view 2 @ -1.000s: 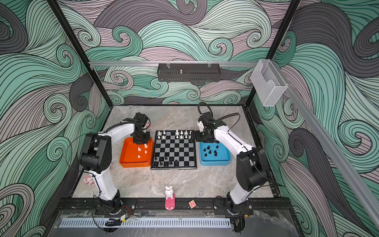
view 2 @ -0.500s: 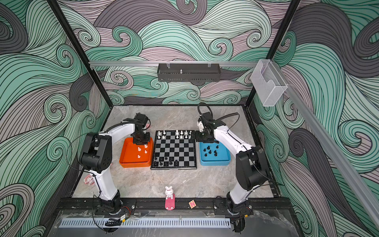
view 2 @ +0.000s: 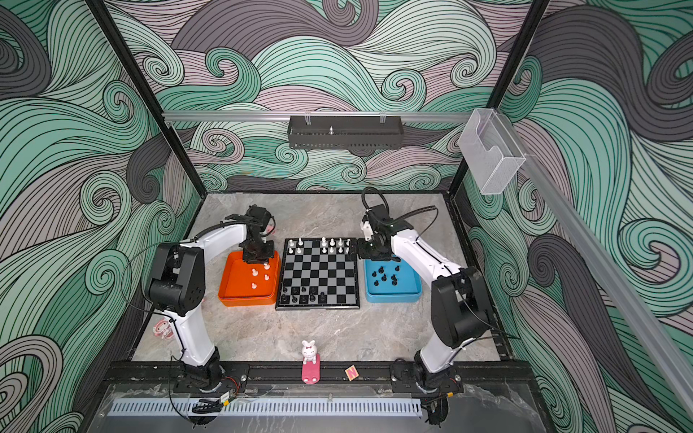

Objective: Set up the chess pieces on the board
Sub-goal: 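Lift the tall white piece with the left gripper toward the board's farther rank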

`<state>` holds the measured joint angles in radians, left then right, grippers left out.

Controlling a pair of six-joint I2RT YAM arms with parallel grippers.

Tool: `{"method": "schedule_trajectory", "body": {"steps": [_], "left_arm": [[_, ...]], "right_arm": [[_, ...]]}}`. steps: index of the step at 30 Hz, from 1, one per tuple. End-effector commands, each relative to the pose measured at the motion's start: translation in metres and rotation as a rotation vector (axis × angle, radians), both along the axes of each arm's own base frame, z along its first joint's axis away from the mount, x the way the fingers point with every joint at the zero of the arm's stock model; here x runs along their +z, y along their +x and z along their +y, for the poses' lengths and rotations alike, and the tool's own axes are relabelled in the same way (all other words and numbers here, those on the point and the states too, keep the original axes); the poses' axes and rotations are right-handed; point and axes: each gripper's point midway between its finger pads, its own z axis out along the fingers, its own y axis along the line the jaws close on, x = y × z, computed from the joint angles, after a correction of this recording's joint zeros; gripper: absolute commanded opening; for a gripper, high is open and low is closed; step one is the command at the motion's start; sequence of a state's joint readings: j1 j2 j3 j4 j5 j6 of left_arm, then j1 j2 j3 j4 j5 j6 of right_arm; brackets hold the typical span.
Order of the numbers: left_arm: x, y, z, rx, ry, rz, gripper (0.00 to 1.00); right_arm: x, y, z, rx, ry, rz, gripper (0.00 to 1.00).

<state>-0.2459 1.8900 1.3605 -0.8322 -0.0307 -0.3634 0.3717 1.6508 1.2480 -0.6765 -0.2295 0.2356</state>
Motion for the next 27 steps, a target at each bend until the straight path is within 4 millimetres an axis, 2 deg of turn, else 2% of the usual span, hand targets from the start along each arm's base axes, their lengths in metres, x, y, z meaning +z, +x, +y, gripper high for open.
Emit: {"method": "schedule_trajectory", "body": {"steps": [1,6,10,13,15,21,27], "left_arm": [[0.015,-0.002,0.004,-0.021,0.051,0.004,0.10],[0.041,-0.007,0.006,-0.052,0.083,-0.004,0.10],[0.068,-0.006,-0.002,-0.083,0.079,-0.028,0.10],[0.087,0.002,-0.020,-0.132,0.065,-0.064,0.11],[0.098,0.010,-0.040,-0.168,0.029,-0.093,0.11],[0.100,0.036,-0.097,-0.272,-0.013,-0.133,0.12],[0.080,0.054,-0.136,-0.338,-0.014,-0.124,0.12]], "right_arm": [[-0.007,-0.003,-0.002,0.009,-0.005,0.017,0.95],[-0.006,-0.002,-0.002,0.007,-0.003,0.015,0.95],[-0.004,0.000,-0.003,0.003,0.001,0.010,0.96],[-0.003,0.001,-0.005,-0.001,0.002,0.007,0.95],[-0.002,0.003,-0.006,-0.005,0.002,0.004,0.95],[-0.001,0.004,-0.011,-0.019,0.000,0.001,0.95],[-0.001,0.006,-0.018,-0.037,0.004,-0.004,0.95]]}}
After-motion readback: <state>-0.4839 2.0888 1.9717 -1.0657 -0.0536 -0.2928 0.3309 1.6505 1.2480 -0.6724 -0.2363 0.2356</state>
